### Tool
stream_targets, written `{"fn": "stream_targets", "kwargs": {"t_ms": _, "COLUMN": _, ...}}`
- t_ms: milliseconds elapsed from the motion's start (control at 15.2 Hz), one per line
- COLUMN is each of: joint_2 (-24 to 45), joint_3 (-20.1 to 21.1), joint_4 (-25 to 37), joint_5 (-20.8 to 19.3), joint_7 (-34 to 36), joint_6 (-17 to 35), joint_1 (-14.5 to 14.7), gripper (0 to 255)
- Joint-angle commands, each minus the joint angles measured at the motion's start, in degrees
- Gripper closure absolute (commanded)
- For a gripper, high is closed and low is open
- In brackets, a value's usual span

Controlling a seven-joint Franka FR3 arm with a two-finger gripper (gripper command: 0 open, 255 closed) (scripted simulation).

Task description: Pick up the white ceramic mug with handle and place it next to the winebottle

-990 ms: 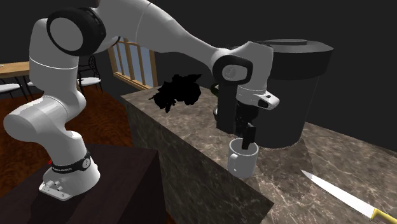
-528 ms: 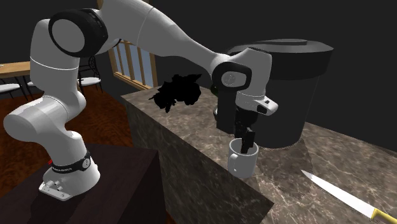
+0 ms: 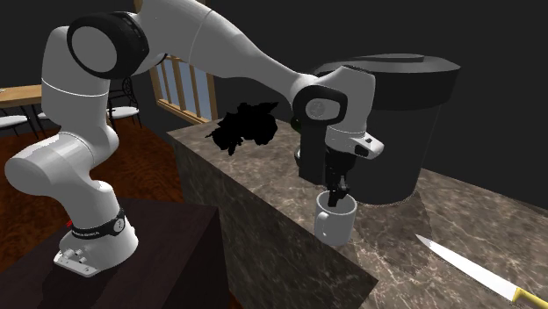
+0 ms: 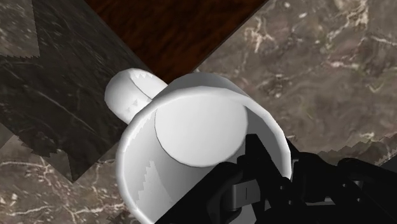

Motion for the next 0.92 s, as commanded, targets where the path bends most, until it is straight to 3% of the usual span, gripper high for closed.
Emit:
{"fn": "stream_targets", "kwargs": {"t_ms": 0, "joint_2": 0.02, "joint_3": -0.01, "joint_4": -0.01, "joint_5": 0.0, "joint_7": 0.0, "joint_6": 0.0, "joint_1": -0.01, "gripper": 255}}
{"fn": "stream_targets", "kwargs": {"t_ms": 264, "joint_2": 0.02, "joint_3": -0.01, "joint_4": -0.02, "joint_5": 0.0, "joint_7": 0.0, "joint_6": 0.02, "joint_1": -0.01, "gripper": 255}}
{"fn": "stream_targets", "kwargs": {"t_ms": 858, "joint_2": -2.29, "joint_3": 0.14, "joint_4": 3.58, "joint_5": 0.31, "joint_7": -0.2, "joint_6": -5.88, "joint_1": -0.05, "gripper": 255}}
